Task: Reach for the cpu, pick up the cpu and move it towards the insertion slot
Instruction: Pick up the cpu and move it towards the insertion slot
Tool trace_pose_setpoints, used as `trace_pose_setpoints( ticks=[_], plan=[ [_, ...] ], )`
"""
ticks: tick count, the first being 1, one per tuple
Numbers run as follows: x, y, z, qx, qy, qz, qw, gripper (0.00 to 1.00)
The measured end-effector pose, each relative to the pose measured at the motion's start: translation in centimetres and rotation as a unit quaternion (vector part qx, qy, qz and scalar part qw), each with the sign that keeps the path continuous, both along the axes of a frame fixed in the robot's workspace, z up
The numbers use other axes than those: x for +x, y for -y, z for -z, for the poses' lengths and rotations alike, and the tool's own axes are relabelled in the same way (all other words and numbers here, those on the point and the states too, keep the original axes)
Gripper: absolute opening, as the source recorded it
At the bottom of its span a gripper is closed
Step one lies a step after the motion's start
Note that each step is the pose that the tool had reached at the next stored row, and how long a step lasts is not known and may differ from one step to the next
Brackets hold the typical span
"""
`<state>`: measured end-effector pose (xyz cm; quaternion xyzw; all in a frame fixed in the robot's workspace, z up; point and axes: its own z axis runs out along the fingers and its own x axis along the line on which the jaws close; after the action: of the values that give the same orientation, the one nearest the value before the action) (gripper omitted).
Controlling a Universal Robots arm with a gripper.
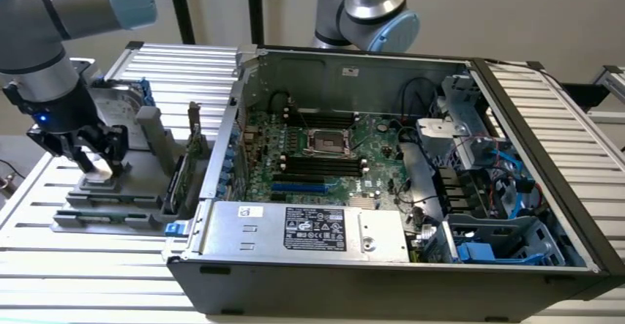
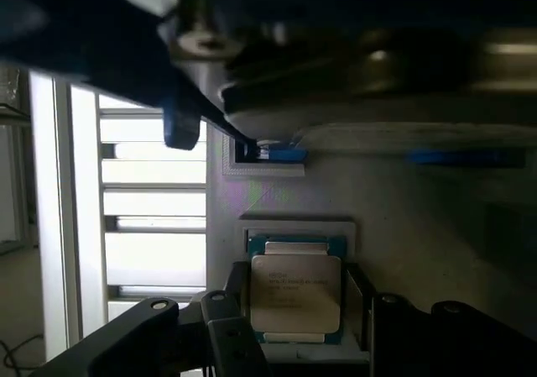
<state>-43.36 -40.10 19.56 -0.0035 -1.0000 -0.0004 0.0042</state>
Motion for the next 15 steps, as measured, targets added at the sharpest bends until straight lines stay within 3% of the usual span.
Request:
trace_pose_setpoints(
  ticks=[15],
  plan=[
    [0.6, 0.00, -6.48, 0.0000, -0.0004, 0.000, 1.0000, 0.55]
  ],
)
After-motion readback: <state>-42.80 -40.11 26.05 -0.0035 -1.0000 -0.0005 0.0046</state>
